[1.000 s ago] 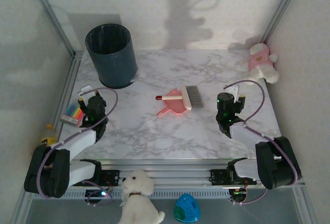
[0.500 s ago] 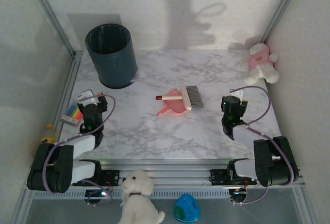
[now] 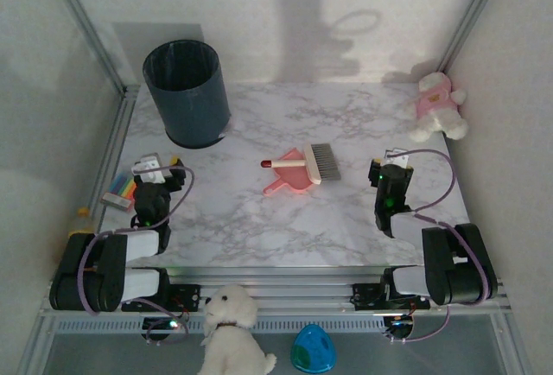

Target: Sweep away the paper scraps from the table

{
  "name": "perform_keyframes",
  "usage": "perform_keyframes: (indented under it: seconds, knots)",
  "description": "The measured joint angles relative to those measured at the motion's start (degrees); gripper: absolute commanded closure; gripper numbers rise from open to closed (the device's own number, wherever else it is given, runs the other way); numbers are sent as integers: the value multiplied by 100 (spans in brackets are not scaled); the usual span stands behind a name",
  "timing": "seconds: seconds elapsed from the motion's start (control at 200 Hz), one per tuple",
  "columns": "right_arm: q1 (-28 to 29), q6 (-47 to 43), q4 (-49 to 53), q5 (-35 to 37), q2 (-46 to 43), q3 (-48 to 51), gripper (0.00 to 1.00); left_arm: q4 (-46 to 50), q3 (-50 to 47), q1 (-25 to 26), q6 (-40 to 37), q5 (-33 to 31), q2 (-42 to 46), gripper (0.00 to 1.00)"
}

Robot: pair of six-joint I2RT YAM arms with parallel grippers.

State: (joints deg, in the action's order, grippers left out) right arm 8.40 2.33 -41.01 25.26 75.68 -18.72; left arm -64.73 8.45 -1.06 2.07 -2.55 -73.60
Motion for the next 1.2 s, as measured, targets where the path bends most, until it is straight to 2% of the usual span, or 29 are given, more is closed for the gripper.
perform_keyframes:
  seconds: [0.265,0.491,0.621,0.716,0.756,0.791,0.821,0.836,1.202]
  knots:
    - [-136,-13,-457,-595,389,33,32,-568,2,-146,-81,610,-723,25]
    - [-142,-15,-763,-868,833,31,30,-938,15,-144,-111,732,-1130,24]
    - [-142,-17,-857,-953,1086,24,29,-1023,46,-144,-136,723,-1342,16]
    - [-142,-20,-916,-1029,1215,-13,28,-1032,57,-140,-140,662,-1351,6]
    - [-142,-20,-901,-1049,1252,-50,25,-1005,101,-140,-125,605,-1353,1]
    - [-146,-22,-909,-1062,1270,-70,20,-970,168,-140,-92,531,-1364,0]
    - [-153,-39,-905,-1091,1272,-90,5,-957,234,-142,-66,459,-1375,0]
    - [-157,0,-903,-1099,1272,-96,2,-957,260,-142,-59,435,-1381,0]
    - [-254,-37,-890,-1298,1272,-166,1,-953,363,-144,-33,203,-1388,0]
